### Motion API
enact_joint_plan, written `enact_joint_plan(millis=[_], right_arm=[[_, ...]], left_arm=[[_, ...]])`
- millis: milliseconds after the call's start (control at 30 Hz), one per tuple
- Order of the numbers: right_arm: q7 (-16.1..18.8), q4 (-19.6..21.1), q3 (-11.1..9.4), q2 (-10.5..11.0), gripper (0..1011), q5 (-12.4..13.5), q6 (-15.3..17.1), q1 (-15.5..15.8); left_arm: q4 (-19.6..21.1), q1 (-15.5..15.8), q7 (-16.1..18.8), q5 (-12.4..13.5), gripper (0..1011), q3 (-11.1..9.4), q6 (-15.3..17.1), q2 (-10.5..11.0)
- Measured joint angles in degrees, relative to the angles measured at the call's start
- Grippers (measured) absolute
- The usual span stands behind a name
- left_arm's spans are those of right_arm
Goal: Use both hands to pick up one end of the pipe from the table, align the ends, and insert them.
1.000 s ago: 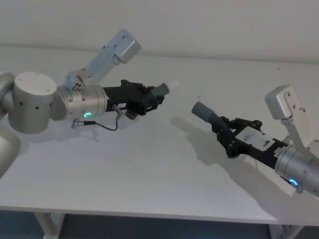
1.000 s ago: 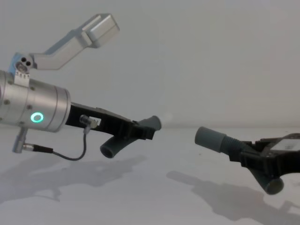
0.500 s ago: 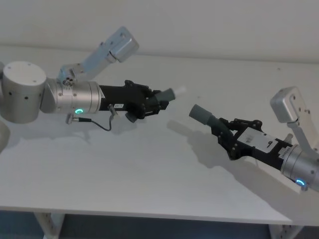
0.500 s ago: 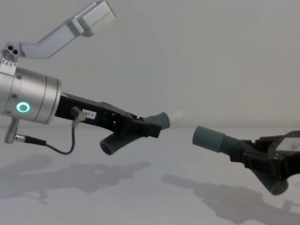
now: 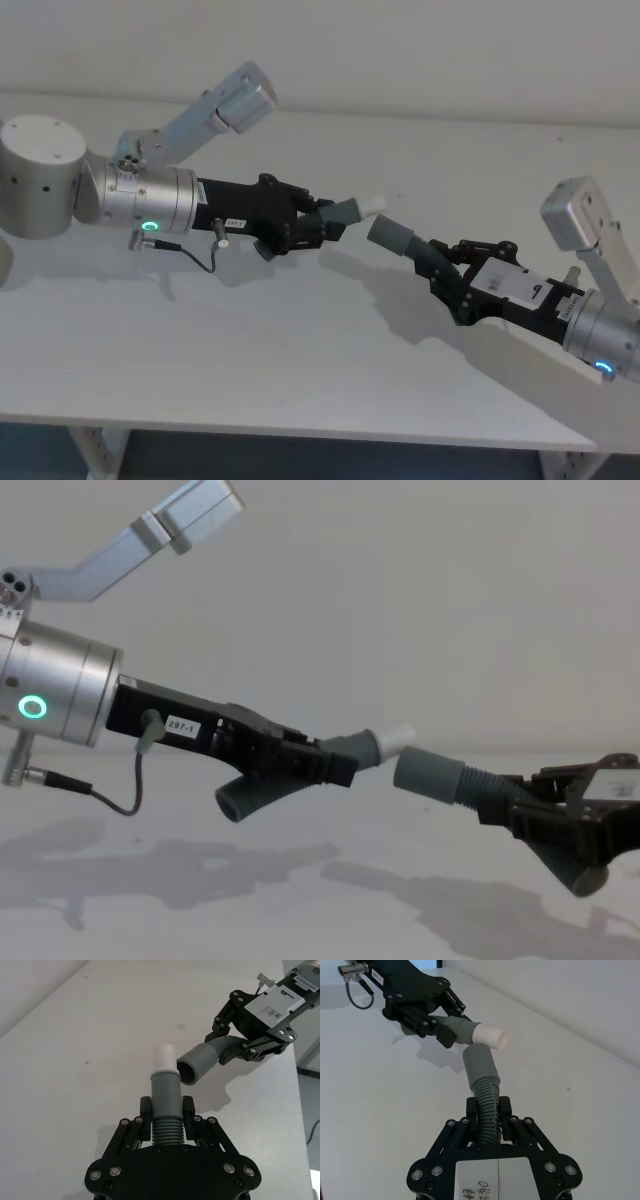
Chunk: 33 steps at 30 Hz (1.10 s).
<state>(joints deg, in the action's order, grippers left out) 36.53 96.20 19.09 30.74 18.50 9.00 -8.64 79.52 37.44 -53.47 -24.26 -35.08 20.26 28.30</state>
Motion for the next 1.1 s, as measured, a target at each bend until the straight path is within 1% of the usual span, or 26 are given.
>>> enact_joint_plan(millis=[167, 567, 700, 1100], right_arm=[[0.6, -0.2, 0.3, 0.4, 256, 0.3, -0.4, -0.3], [2.3, -1.0, 0.9, 1.7, 256, 1.4, -1.4, -0.8], [3.0, -1.3, 1.1, 2.1, 256, 1.8, -1.7, -1.1], [5.0, -2.0, 1.8, 3.3, 256, 3.0, -2.2, -1.8]], left_arm=[[-0.5, 0.6, -1.1, -0.2, 353, -0.6, -0.1, 0.4], [-1.3, 1.5, -1.8, -0.2, 353, -1.6, -0.2, 1.1], [-1.6, 2.0, -2.6, -0.2, 353, -2.1, -0.3, 1.2], [-1.5, 2.3, -3.6, -0.8, 353, -3.2, -0.2, 1.7]])
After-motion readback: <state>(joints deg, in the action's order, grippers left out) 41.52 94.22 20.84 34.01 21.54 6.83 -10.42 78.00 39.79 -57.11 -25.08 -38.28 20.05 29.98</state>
